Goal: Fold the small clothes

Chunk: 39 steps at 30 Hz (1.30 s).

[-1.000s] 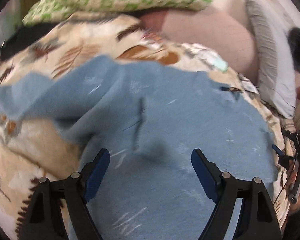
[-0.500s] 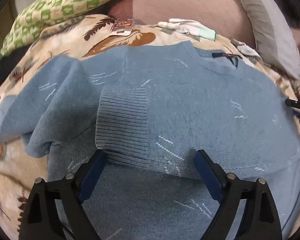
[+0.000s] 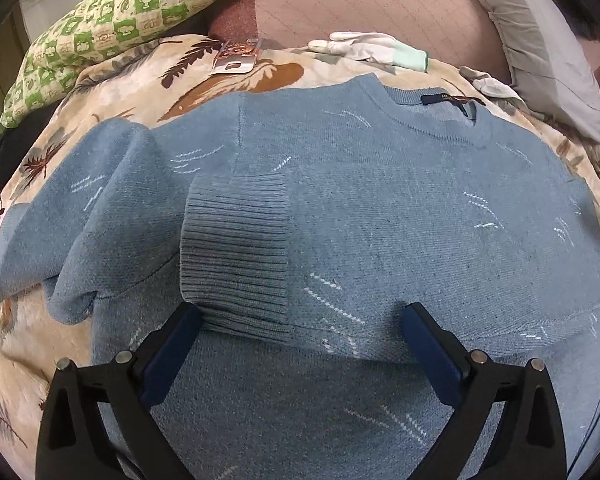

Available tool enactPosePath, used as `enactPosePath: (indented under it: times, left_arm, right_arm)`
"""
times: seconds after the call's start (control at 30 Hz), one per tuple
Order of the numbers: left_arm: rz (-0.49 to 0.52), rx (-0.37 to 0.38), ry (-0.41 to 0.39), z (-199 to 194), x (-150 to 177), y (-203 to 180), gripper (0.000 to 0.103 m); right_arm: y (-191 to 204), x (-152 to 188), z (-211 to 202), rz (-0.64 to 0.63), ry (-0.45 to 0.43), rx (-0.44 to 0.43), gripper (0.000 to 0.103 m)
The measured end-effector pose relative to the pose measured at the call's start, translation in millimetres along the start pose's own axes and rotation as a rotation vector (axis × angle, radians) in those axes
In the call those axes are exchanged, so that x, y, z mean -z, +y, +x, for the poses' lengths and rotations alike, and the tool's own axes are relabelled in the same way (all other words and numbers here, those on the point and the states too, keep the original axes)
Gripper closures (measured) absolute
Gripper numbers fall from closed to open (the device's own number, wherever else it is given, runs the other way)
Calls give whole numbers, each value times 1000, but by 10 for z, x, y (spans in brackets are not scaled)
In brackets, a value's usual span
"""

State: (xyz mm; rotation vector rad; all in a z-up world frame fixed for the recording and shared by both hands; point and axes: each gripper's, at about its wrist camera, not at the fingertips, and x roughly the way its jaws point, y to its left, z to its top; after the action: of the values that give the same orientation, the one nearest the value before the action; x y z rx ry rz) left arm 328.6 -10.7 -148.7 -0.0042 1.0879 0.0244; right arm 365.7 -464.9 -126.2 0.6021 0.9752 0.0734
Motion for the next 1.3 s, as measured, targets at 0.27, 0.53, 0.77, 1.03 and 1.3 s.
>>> enactPosePath:
  times: [0.27,0.53,0.77,1.03,1.3]
  left_arm:
    - [4,8,14,-3,-13,2,2]
    - [14,6,-1,14,-11,-11,0]
    - [-83,89,-71,-404,-90,314,0]
    - [-560,137,-290,-1226,323,2122,0]
    - [-1099,119,-168,-815,434,4022,1]
  right_arm:
    - [352,560,-30,-241,188,-35,16]
    - [643,888,248,-452,231,112,83]
    - [564,746,146,-377,157,214,50]
    - [1235,953,-294,-303,40,-133,36]
    - [900,1110,504,-167,174,-125,36]
